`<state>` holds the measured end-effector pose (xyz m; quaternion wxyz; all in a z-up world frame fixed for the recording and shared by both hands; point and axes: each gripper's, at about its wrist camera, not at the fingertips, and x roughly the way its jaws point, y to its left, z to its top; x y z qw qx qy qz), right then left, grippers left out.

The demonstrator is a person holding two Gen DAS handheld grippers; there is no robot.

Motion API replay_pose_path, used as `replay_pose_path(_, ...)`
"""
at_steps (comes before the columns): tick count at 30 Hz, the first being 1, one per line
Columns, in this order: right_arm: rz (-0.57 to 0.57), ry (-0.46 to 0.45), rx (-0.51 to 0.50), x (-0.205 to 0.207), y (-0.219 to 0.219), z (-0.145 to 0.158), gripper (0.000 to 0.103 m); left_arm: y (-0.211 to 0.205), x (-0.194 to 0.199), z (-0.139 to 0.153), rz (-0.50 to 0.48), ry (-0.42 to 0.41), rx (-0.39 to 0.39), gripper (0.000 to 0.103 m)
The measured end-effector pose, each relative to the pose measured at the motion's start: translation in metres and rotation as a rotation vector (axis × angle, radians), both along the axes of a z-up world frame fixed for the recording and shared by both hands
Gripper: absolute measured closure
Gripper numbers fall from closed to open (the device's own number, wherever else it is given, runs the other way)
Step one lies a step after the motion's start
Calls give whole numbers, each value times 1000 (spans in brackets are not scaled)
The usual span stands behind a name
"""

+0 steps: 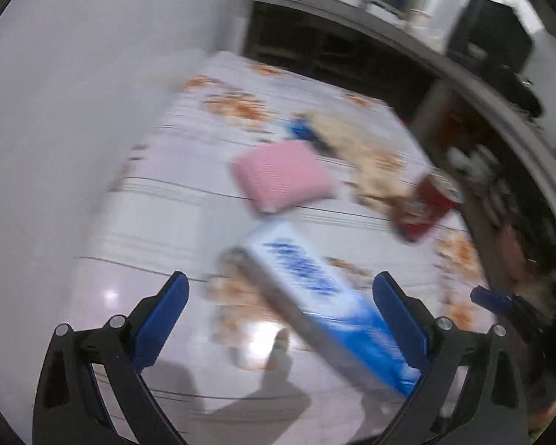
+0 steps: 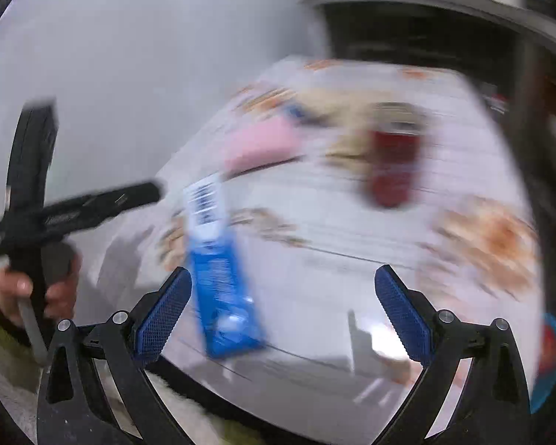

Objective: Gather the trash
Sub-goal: 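Grasp the blue toothpaste box with the right tool while the left tool approaches the pink sponge, then grasp the pink sponge with the left tool while the right tool holds the toothpaste box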

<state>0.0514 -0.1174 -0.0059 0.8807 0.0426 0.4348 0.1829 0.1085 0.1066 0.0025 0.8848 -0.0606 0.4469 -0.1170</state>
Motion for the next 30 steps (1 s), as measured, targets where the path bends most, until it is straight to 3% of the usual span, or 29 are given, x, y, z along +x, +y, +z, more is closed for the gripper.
replay_pose_path(5,171,78,-91,26,61,-24,34,23,11,-1,29,-30,-5,6)
replay_pose_path(6,177,93,-118,27,68,-29,36,26,16,0,25,-41,-6,6)
replay_pose_path(8,185,125,-154,31,72,-38,54,20,29,0,12,-64,-7,6)
replay_pose_path(9,182,148,-158,34,70,-40,56,19,36,1,3,-75,-11,6)
replay_pose_path(14,114,186,-130,30,49,-43,58,6,84,0,-50,-88,-75,6)
replay_pose_path(21,-58,232,-120,8,-12,-44,58,-41,160,-24,-188,38,-79,6)
replay_pose_path(26,-188,258,-100,-10,-53,-47,58,-77,180,-33,-357,34,54,6)
replay_pose_path(30,-245,260,-82,-21,-65,-46,57,-84,193,-45,-398,105,41,6)
